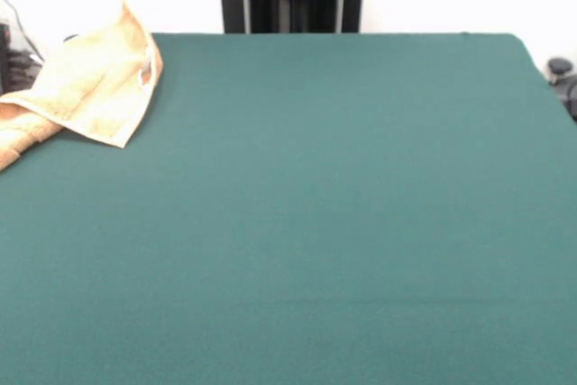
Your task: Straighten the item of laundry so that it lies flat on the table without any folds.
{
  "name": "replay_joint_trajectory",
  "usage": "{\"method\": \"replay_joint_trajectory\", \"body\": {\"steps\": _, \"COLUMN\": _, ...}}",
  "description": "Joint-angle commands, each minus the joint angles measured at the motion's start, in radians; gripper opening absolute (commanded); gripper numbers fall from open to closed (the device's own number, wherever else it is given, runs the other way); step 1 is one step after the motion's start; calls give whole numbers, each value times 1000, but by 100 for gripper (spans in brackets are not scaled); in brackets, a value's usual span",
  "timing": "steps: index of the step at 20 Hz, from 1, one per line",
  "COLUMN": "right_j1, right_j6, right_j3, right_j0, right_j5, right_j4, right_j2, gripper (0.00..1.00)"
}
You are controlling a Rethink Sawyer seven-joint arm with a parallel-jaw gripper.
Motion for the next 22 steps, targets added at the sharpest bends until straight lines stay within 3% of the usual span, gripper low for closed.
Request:
{"method": "replay_joint_trajectory", "body": {"steps": 1, "right_j1": 25, "right_j6": -169, "right_j3": 79, "right_j0": 191, "right_j5": 26, "right_j4": -61, "right_j2": 118, "gripper": 0}}
{"method": "replay_joint_trajectory", "body": {"steps": 10, "right_j1": 112, "right_j6": 103, "right_j3": 56, "right_j0": 361, "right_j5": 76, "right_j4": 54, "right_j2": 25, "gripper": 0}}
{"method": "replay_joint_trajectory", "body": {"steps": 15, "right_j1": 175, "right_j6": 265, "right_j3": 41, "right_j0": 474, "right_j5": 120, "right_j4": 184, "right_j2": -33, "gripper": 0}}
{"method": "replay_joint_trajectory", "body": {"steps": 22, "right_j1": 271, "right_j6": 361, "right_j3": -6, "right_j0": 631, "right_j5": 134, "right_j4": 381, "right_j2": -115, "gripper": 0}}
